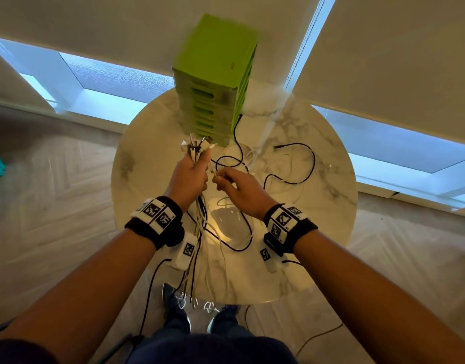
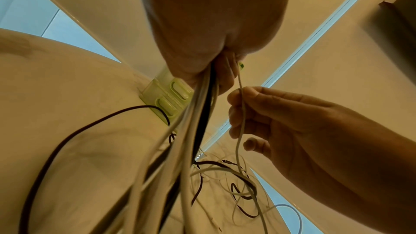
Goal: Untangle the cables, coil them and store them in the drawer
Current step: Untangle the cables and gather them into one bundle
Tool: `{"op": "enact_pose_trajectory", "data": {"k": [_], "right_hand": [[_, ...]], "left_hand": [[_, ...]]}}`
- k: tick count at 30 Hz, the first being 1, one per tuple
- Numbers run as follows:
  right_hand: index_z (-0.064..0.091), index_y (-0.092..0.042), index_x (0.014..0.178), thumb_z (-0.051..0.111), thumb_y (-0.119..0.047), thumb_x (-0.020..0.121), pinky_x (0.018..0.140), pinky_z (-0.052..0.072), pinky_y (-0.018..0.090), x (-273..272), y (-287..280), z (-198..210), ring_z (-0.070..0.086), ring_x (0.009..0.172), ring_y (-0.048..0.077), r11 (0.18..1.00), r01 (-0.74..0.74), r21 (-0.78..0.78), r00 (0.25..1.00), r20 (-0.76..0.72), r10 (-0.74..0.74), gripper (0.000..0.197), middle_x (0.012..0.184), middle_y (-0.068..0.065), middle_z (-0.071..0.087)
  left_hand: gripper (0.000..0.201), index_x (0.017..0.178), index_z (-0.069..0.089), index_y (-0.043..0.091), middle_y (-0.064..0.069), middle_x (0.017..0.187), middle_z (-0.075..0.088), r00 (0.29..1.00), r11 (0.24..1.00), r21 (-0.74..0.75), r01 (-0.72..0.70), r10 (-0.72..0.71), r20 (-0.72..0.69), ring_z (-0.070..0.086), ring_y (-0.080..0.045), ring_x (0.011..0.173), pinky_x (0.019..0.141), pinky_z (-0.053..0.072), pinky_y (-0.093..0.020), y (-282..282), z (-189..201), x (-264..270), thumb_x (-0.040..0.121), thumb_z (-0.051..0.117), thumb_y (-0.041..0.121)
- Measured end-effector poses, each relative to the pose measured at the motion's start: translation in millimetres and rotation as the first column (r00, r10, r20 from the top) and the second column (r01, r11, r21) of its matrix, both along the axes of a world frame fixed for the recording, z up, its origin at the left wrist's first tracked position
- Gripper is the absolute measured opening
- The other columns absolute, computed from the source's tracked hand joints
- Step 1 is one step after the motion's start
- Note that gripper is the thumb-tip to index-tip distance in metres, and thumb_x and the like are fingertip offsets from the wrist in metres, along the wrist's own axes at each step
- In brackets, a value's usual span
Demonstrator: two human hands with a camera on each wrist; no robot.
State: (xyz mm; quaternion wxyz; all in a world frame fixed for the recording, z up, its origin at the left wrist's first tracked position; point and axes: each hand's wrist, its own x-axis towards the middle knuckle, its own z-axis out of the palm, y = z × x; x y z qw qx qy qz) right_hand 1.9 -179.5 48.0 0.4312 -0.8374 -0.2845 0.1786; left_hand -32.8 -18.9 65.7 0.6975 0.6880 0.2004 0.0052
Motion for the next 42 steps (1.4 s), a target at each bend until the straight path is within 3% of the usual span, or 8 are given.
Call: {"op": "enact_pose_trajectory", "data": {"k": [6,9,13,18,24,33,39,42], "right_hand": [[0.064,-0.018,0.111,0.042,-0.031,0.108,0.085,0.049,0.021,-11.8,-11.8,-15.4,0.065,0.094,0.010,0.987,-0.106,-0.119,0.979,-0.185,0.083,0.026,0.099,0.000,0.070],[0.063,-0.014,0.108,0.042,-0.031,0.108,0.081,0.051,0.018,-14.2,-25.3,-29.5,0.064,0.084,0.002,0.983,-0.089,-0.160,0.973,-0.225,0.051,0.027,0.095,0.000,0.069],[0.064,-0.009,0.099,0.042,-0.030,0.108,0.087,0.050,0.037,-12.4,-46.1,-43.8,0.064,0.092,0.021,0.946,-0.102,-0.306,0.970,-0.240,0.027,0.032,0.094,0.002,0.067],[0.062,-0.013,0.101,0.040,-0.034,0.108,0.076,0.043,0.028,-5.1,-49.2,-30.2,0.059,0.077,0.009,0.951,-0.022,-0.310,0.988,-0.152,-0.027,0.031,0.084,-0.006,0.064],[0.062,-0.014,0.103,0.041,-0.034,0.108,0.068,0.038,0.010,3.2,-30.4,4.5,0.053,0.075,0.003,0.988,-0.004,-0.152,1.000,0.004,0.005,0.030,0.086,-0.003,0.062],[0.063,-0.016,0.103,0.044,-0.029,0.107,0.073,0.041,0.013,9.8,-21.2,30.7,0.054,0.081,-0.003,0.996,-0.065,-0.066,0.990,0.117,0.073,0.023,0.087,-0.012,0.060],[0.068,-0.016,0.100,0.045,-0.034,0.107,0.078,0.045,0.013,11.4,-19.9,32.0,0.060,0.083,0.000,0.979,-0.154,-0.131,0.986,0.041,0.161,0.030,0.093,-0.008,0.068],[0.067,-0.016,0.099,0.045,-0.035,0.107,0.080,0.050,0.027,12.6,-33.0,11.8,0.061,0.083,0.009,0.950,-0.204,-0.238,0.979,-0.030,0.203,0.030,0.091,-0.007,0.065]], "left_hand": [[0.040,0.078,0.040,0.018,0.005,0.060,0.035,1.000,0.997,-0.079,-0.027,0.028,0.013,0.030,-0.008,0.051,0.047,0.025,-0.026,4.0,7.0,3.5,0.110,0.036,0.042],[0.033,0.087,0.047,0.020,0.005,0.070,0.047,0.994,0.994,-0.031,-0.106,0.106,0.023,0.045,-0.006,0.060,0.053,0.038,-0.023,11.5,11.2,5.1,0.111,0.036,0.040],[0.026,0.100,0.052,0.023,-0.004,0.090,0.058,0.983,0.986,-0.037,-0.160,0.163,0.082,0.063,-0.012,0.088,0.066,0.059,-0.027,25.7,16.6,5.7,0.112,0.031,0.034],[0.027,0.095,0.048,0.024,0.006,0.066,0.033,0.988,0.995,-0.038,-0.092,0.096,0.117,0.037,-0.010,0.058,0.061,0.045,-0.029,33.3,16.4,5.2,0.111,0.034,0.040],[0.009,0.097,0.060,0.031,0.008,0.067,0.040,0.993,0.999,0.049,0.013,-0.019,0.119,0.038,-0.007,0.052,0.051,0.049,-0.028,23.8,23.7,4.4,0.103,0.060,0.037],[0.036,0.091,0.071,0.013,0.002,0.061,0.031,0.985,0.986,-0.005,0.168,-0.168,-0.044,0.028,-0.012,0.052,0.049,0.029,-0.026,12.0,25.6,1.9,0.102,0.058,0.044],[0.027,0.067,0.067,0.046,0.015,0.049,0.039,0.966,0.958,0.126,0.256,-0.252,-0.052,0.038,-0.006,0.048,0.051,0.038,-0.025,6.2,31.9,-6.6,0.094,0.068,0.051],[0.030,0.064,0.063,0.039,0.014,0.058,0.036,0.988,0.985,0.079,0.156,-0.157,0.013,0.034,-0.013,0.056,0.054,0.037,-0.029,11.0,29.7,-5.2,0.092,0.070,0.030]]}}
